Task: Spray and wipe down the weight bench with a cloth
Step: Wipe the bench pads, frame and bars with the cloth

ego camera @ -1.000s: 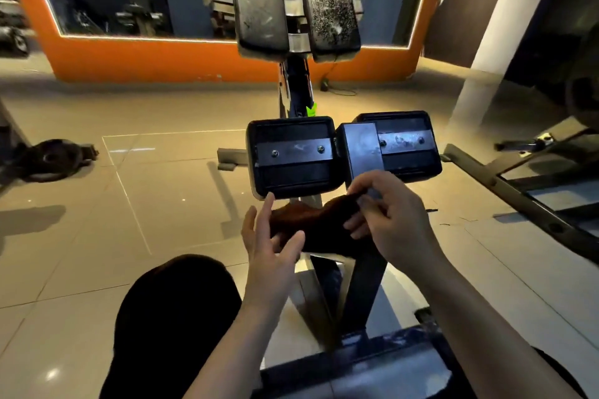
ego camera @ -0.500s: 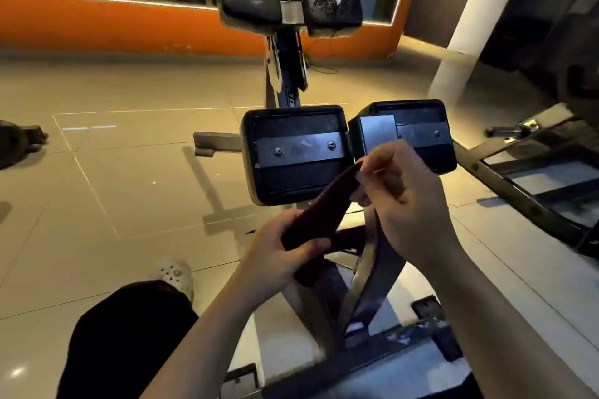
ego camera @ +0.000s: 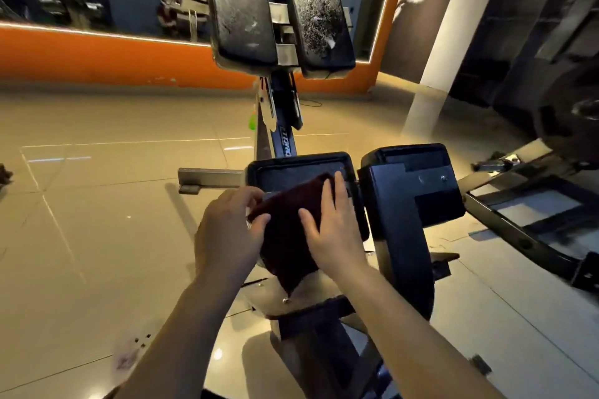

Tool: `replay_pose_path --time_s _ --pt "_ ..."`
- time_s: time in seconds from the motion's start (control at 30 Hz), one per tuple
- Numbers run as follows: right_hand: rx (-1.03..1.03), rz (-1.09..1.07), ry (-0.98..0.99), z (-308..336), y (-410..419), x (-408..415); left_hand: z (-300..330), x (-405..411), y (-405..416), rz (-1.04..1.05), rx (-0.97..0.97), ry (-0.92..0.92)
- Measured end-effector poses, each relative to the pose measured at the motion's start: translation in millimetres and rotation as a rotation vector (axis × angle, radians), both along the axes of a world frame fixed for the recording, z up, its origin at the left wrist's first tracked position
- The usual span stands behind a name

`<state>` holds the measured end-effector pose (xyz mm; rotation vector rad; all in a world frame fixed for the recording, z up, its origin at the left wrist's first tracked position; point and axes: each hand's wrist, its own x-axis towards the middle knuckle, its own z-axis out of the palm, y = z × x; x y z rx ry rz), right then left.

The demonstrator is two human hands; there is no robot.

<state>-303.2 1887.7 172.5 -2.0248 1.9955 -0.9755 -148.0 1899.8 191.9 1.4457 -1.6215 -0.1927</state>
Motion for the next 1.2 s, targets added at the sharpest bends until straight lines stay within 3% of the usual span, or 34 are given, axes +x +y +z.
replay_pose_path --time_s 0.13,0.4,0.67,0.8,1.03,1.2 --pt "-0.165 -0.002 0.059 -40.7 -15.0 17.8 -16.0 6.8 1.2 0.058 -0.059 -0.028" --pt "-0.34 0.264 0.372 -51.5 -25.7 -10.8 -17.0 -9.9 10.2 0.078 0.189 0.26" --pt "-0.291 0.034 0.226 -53.9 -27.9 -29.8 -42.0 -16.5 53.4 0.069 0.35 0.264" --pt "-0.309 0.081 0.22 -52.6 -25.3 -18.6 -49.5 -14.4 58.6 0.079 0.347 0.305" --pt "-0.44 0.349 0.231 -57.7 -16.9 9.9 -44.5 -26.5 53.9 0.077 0.218 0.414" --pt "-0.486 0.356 0.22 -82.9 -5.3 -15.0 -42.5 -24.0 38.6 0.07 0.189 0.289"
